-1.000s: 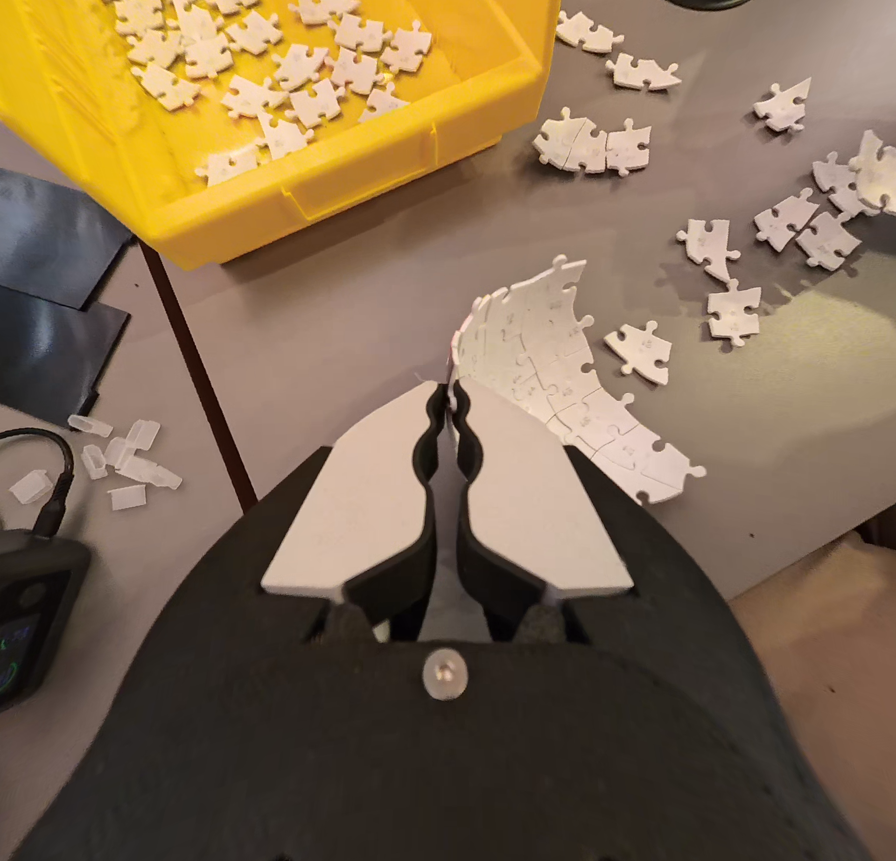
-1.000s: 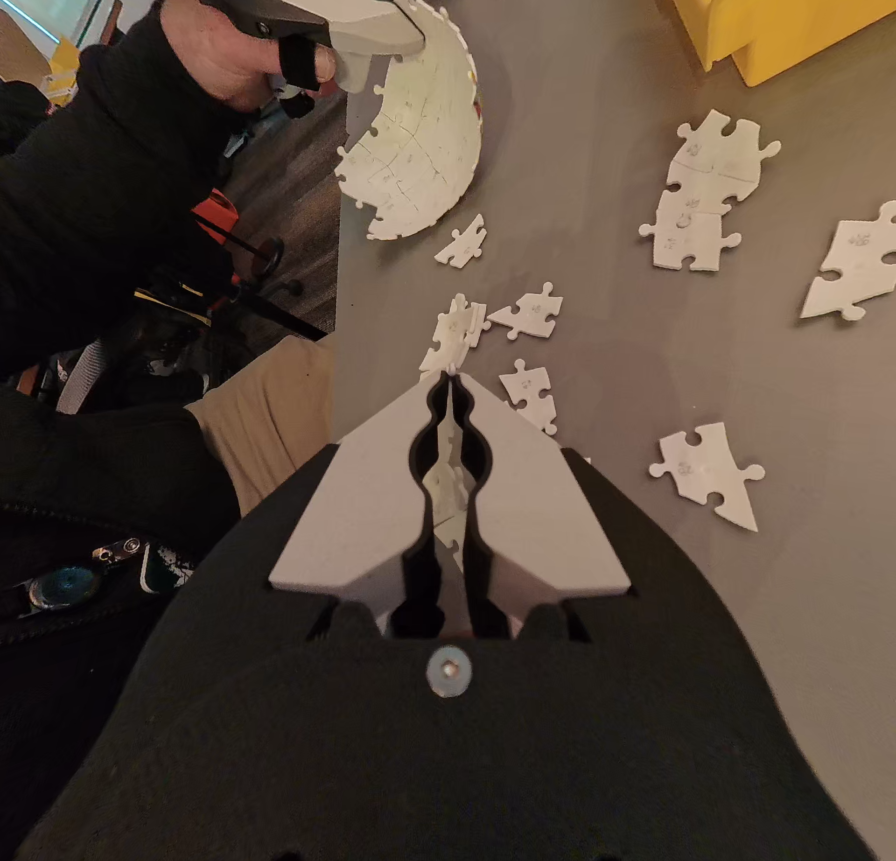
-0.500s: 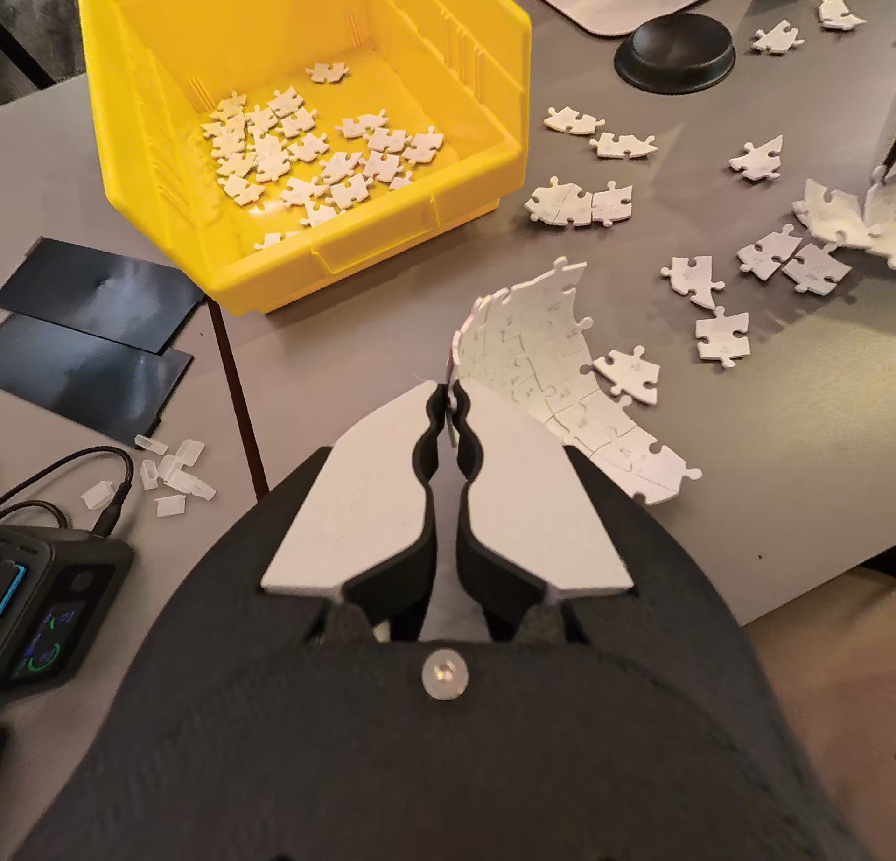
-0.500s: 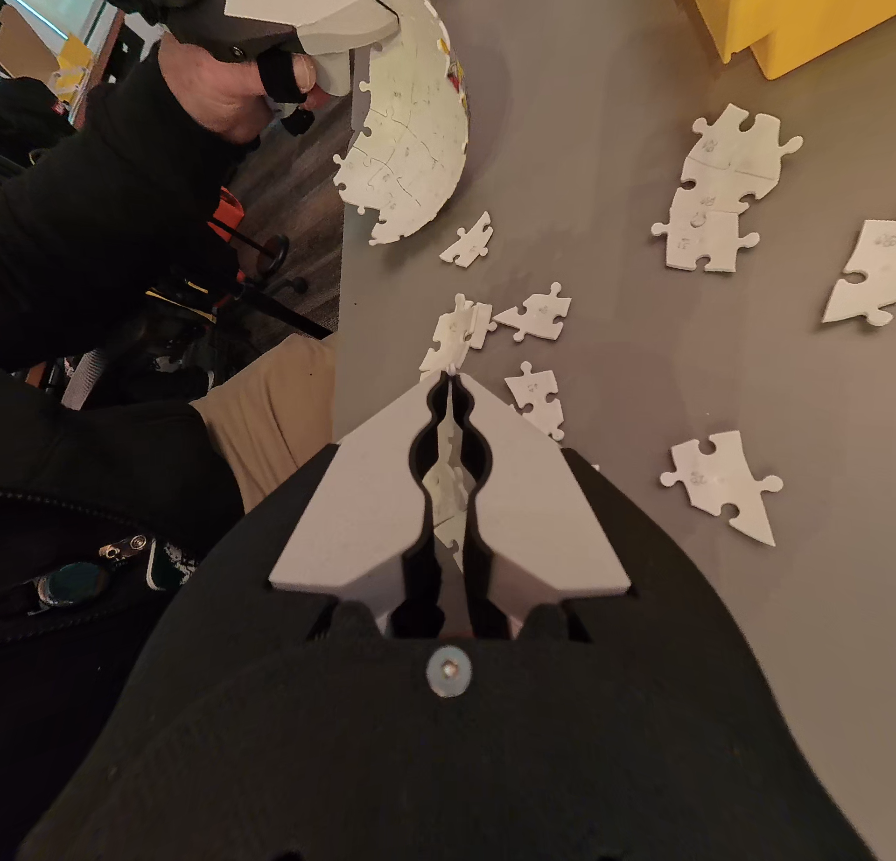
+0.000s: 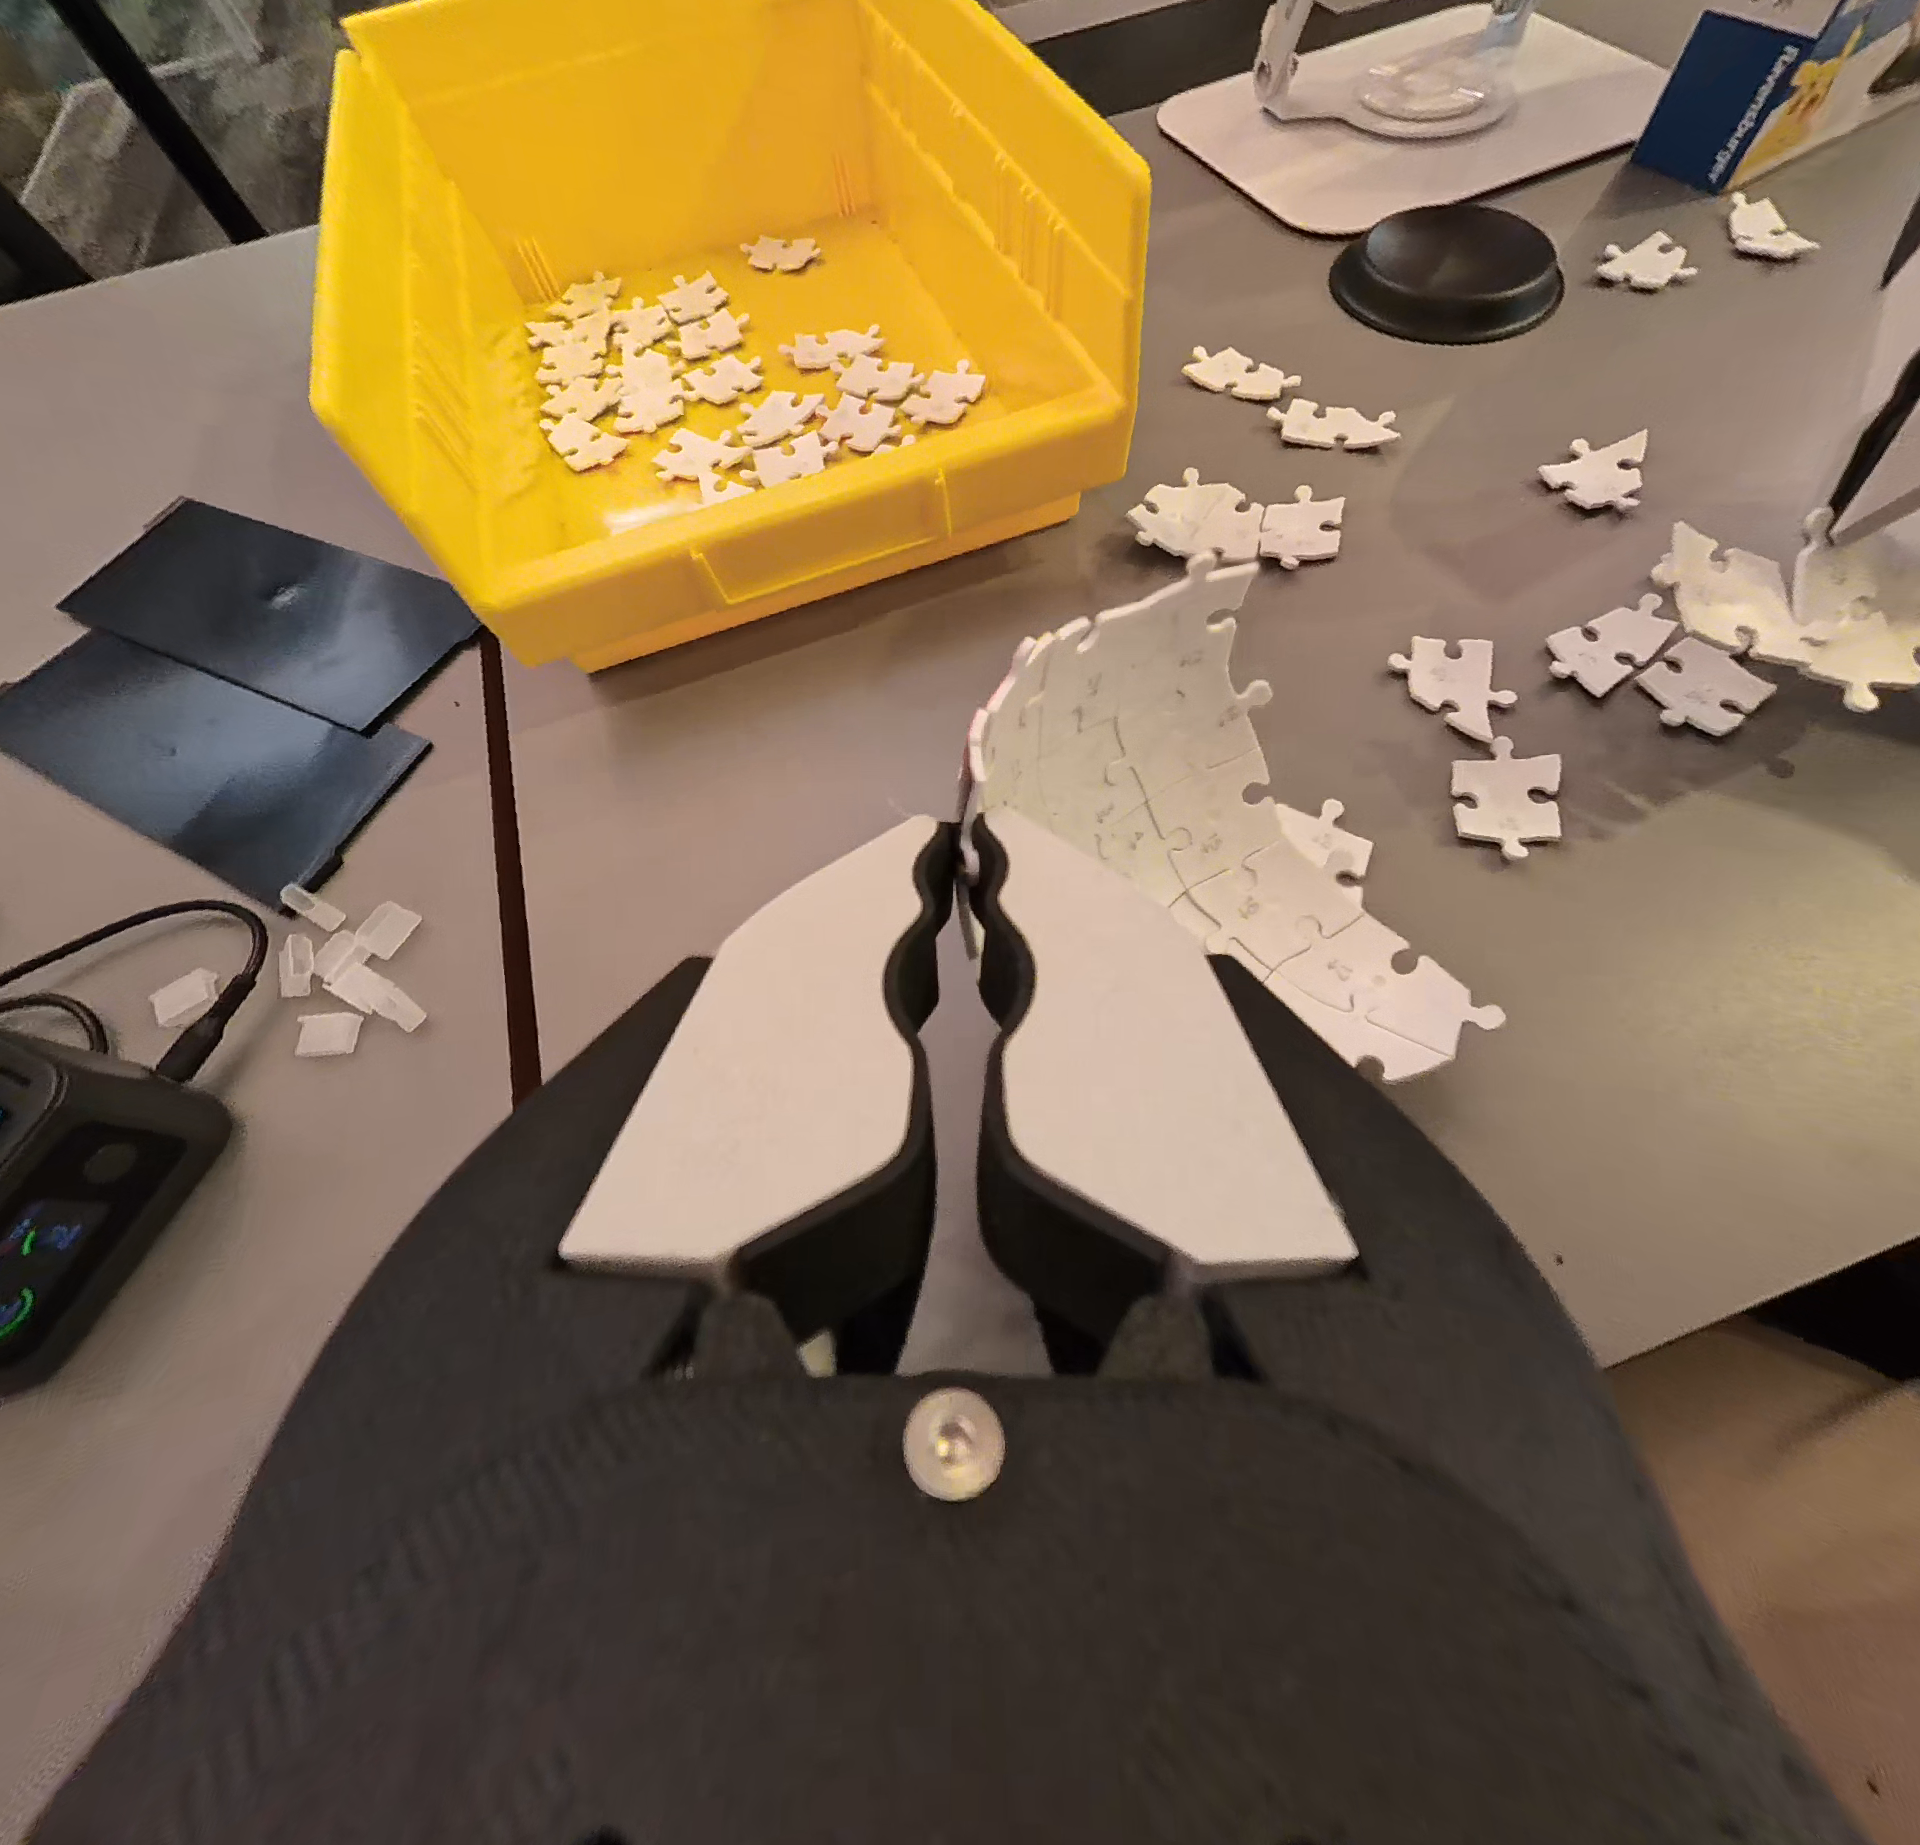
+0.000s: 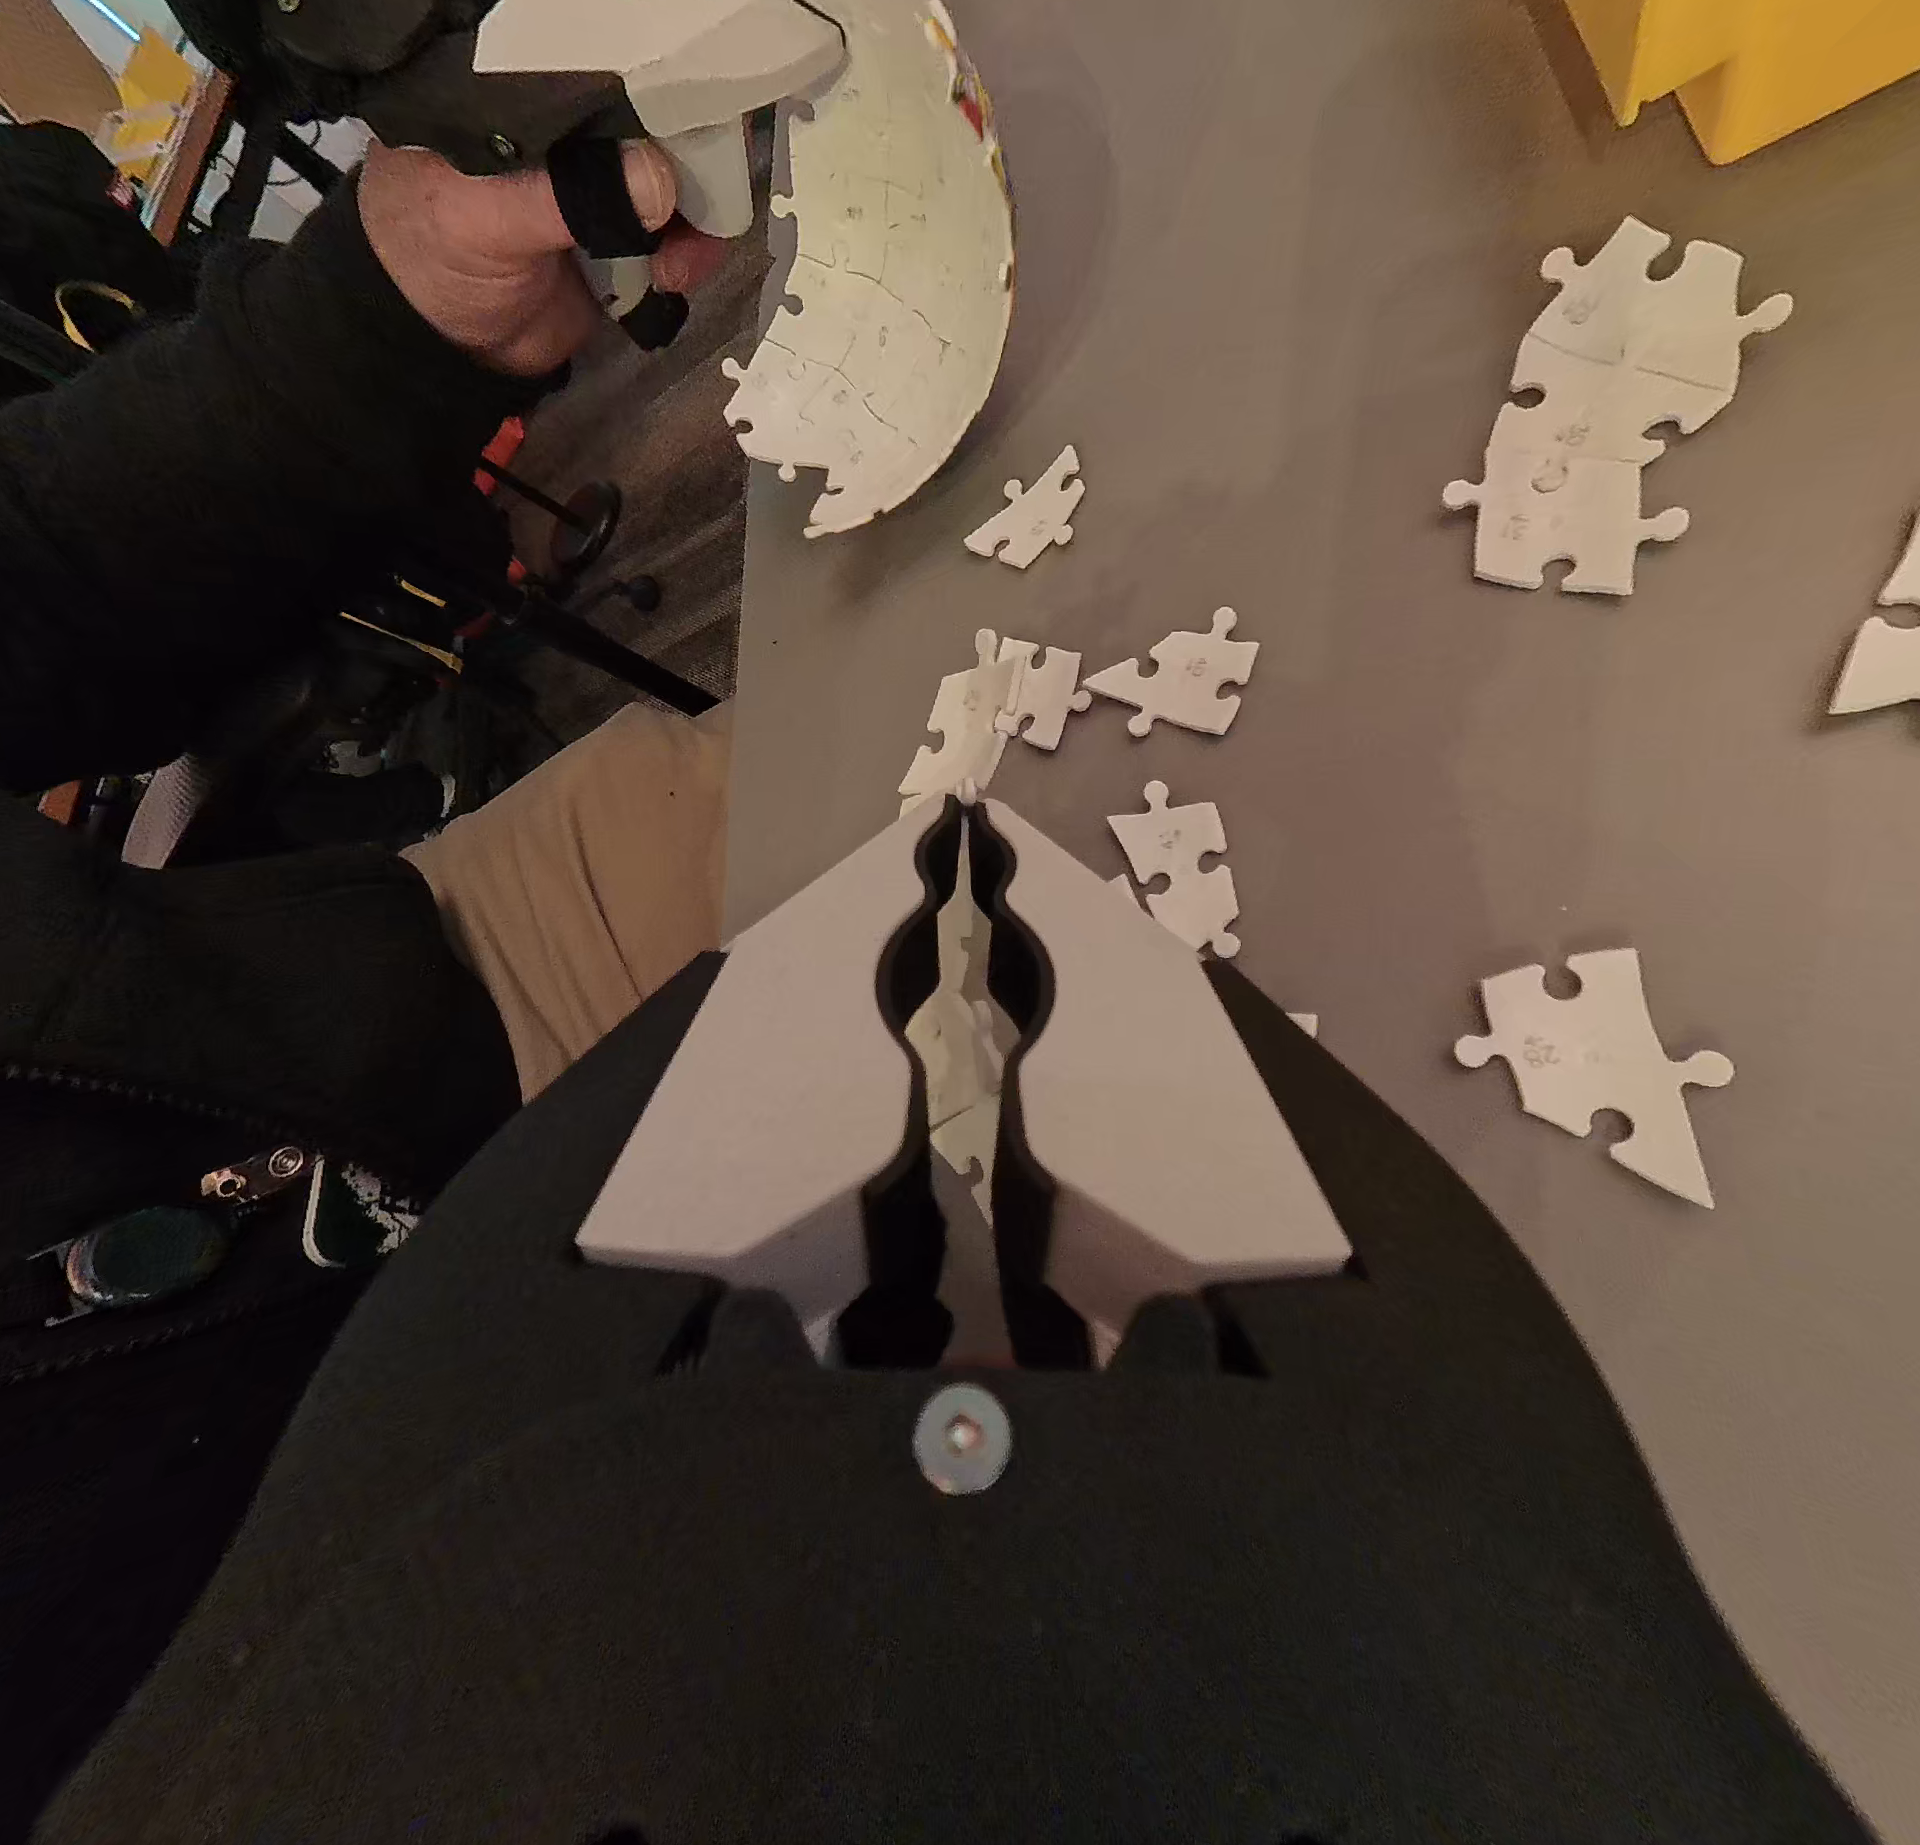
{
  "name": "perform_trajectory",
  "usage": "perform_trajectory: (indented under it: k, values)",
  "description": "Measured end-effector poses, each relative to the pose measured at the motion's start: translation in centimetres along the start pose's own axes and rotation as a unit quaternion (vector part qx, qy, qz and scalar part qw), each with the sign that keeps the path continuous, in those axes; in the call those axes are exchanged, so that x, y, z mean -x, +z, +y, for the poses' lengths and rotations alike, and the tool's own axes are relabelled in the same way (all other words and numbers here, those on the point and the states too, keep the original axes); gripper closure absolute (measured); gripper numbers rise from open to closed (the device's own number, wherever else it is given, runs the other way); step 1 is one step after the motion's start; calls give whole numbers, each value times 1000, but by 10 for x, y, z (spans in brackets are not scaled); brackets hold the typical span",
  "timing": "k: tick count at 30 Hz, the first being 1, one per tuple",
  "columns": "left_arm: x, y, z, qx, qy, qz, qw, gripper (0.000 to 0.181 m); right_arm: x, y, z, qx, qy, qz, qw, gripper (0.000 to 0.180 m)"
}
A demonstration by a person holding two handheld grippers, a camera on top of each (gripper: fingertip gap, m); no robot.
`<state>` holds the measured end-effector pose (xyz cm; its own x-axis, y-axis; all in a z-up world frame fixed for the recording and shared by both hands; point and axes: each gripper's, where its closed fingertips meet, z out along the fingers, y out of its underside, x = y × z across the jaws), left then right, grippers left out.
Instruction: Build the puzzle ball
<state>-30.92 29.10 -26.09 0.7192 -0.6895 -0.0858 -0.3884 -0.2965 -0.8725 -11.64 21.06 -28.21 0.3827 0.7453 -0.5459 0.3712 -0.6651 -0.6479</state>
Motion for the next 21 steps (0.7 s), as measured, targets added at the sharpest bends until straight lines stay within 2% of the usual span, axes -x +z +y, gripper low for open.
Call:
perform_trajectory:
  k: [10,21]
  values:
    - [29,-4,21,10,-39,-113,993,179,4,0,-2,-1,-7,-2,1000,180]
    - [20,-4,34,26,-64,-128,989,172,6,-4,-4,-6,-10,-4,1000,180]
